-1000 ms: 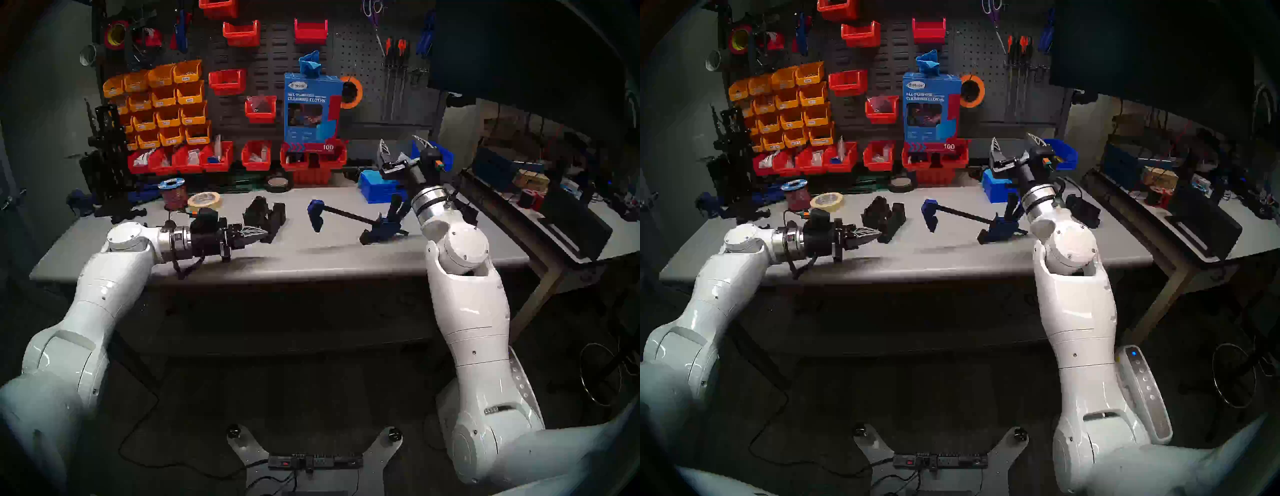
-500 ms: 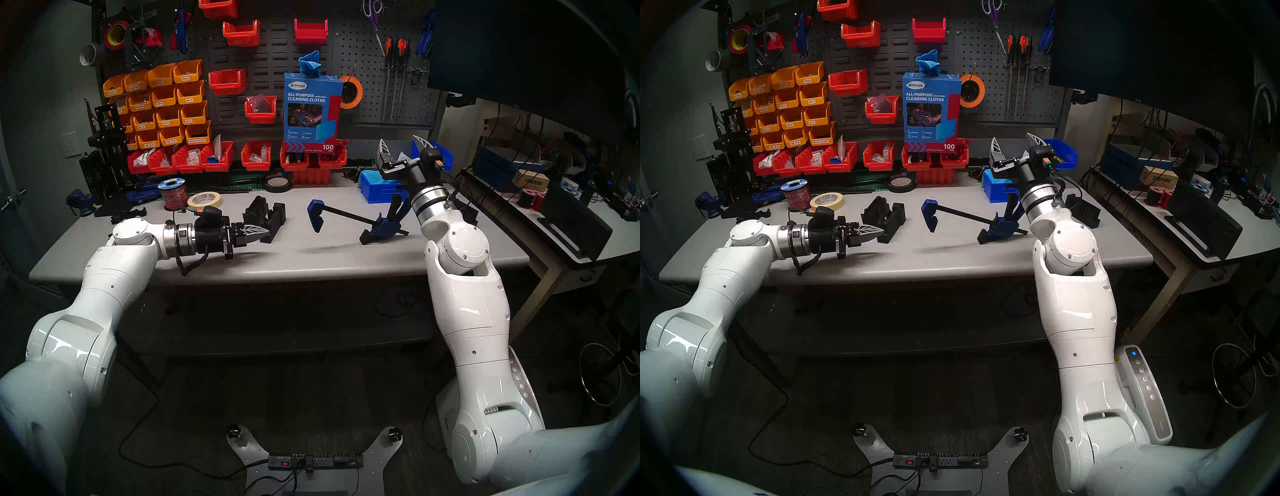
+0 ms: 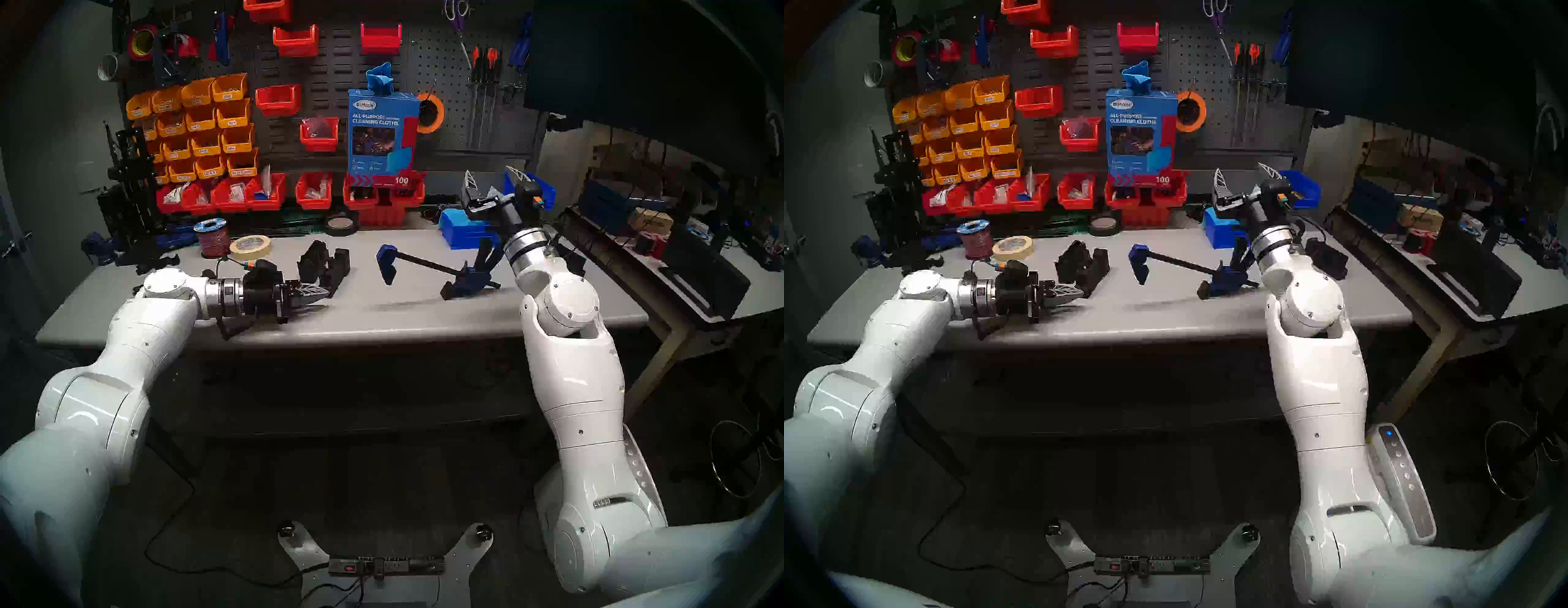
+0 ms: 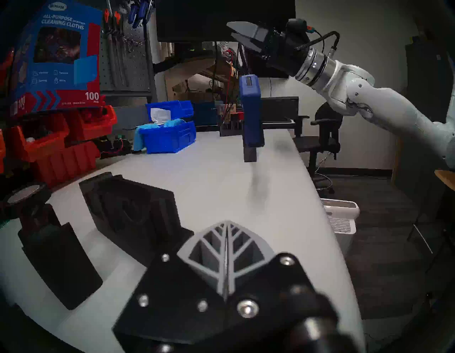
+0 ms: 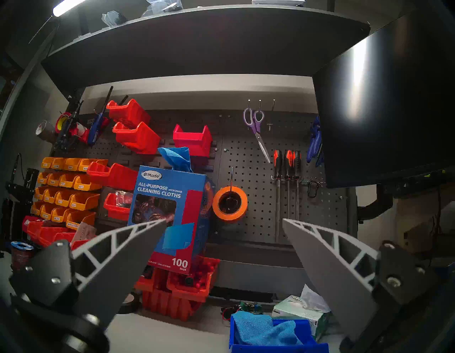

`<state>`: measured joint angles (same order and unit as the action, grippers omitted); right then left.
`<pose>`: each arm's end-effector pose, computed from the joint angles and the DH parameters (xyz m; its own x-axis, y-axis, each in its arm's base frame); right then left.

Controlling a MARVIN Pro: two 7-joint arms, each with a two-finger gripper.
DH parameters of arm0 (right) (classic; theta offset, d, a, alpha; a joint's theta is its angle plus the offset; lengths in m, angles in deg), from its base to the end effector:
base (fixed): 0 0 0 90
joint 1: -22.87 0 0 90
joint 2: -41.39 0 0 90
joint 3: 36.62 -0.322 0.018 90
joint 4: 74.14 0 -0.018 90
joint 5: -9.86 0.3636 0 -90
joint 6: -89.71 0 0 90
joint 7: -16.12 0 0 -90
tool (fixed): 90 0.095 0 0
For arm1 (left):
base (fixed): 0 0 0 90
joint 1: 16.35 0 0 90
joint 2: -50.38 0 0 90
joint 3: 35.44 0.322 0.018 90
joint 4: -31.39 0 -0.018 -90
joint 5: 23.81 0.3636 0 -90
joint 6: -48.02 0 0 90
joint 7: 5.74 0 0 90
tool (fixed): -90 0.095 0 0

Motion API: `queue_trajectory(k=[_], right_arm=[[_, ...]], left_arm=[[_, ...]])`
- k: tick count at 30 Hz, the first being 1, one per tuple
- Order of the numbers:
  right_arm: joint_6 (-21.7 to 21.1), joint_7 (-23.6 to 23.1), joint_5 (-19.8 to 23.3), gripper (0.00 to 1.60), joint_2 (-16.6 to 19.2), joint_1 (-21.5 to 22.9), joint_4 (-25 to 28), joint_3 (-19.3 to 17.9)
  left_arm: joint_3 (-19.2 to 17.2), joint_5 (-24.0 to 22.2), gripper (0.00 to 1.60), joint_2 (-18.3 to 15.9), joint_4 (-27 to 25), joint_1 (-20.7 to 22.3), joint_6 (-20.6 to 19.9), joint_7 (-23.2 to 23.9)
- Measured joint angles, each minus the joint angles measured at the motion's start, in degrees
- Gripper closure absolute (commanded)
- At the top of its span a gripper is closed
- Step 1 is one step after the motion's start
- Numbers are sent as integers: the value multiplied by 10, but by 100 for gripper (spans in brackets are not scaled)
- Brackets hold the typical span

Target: Clamp the two 3D printed pieces together with the clamp

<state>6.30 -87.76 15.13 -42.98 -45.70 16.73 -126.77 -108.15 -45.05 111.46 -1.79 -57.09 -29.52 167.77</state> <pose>0.5578 -0.0111 -0.1258 -0.4833 0.0064 0.8754 0.2067 -0.9709 0.1212 0.6024 0.1675 -0.2530 -0.0341 -0.2000 0.9792 -0.9383 -0.3309 -0.1002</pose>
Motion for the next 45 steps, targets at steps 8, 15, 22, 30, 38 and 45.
queue_trajectory(k=[8,15,22,30,38,45], right_arm=[[0,0,0,0,0,0,0,0],[0,0,0,0,0,0,0,0],[0,0,0,0,0,0,0,0],[0,0,0,0,0,0,0,0],[0,0,0,0,0,0,0,0],[0,0,0,0,0,0,0,0]], left_arm=[[0,15,160,13,29,18,16,-13],[1,24,160,25,56,33,30,-22],[1,30,160,36,86,50,43,-30],[1,35,160,43,112,64,56,-33],[0,39,160,48,137,78,69,-35],[0,41,160,52,151,86,79,-35]])
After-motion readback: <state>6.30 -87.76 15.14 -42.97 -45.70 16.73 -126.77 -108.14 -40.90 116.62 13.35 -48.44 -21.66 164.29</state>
